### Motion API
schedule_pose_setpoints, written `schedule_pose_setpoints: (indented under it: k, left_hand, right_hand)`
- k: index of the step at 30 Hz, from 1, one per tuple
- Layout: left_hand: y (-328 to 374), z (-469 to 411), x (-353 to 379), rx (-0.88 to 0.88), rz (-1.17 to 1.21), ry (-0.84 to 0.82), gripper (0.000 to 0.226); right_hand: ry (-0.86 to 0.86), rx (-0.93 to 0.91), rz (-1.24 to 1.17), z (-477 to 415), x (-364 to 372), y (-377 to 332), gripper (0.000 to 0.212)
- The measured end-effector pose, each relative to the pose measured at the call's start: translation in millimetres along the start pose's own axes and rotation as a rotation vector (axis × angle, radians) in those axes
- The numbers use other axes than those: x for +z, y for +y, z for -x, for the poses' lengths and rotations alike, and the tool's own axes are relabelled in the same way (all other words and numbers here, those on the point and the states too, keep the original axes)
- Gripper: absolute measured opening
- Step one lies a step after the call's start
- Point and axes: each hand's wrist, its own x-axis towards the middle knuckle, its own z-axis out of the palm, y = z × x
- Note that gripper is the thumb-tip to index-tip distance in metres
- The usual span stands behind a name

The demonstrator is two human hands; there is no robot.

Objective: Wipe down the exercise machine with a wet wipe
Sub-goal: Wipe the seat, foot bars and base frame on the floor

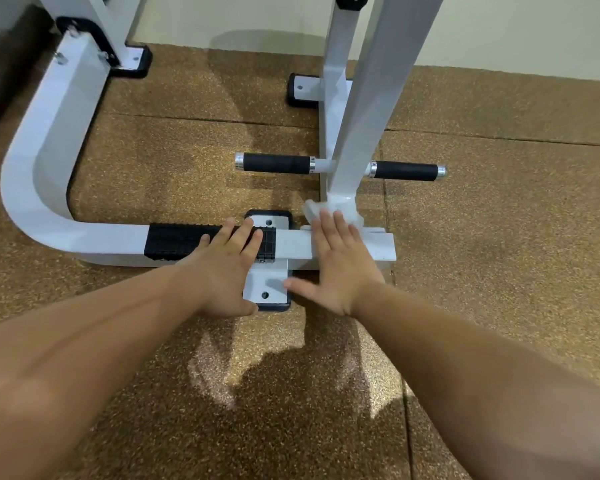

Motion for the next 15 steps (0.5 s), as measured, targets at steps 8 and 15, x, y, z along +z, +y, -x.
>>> schedule_pose_setpoints:
  k: [8, 15]
  left_hand:
    - [-3.4, -0.4, 1.5, 0.015, -0.017, 0.024, 0.122]
    - [-3.7, 1.6, 3.5, 0.010, 0.040, 0.076, 0.118]
  right_hand:
    - [0.087, 0.400, -0.154, 27.0, 14.9, 32.5, 0.127]
    - [-0.010, -0.089, -0.066, 32.7, 20.6, -39.8, 0.117]
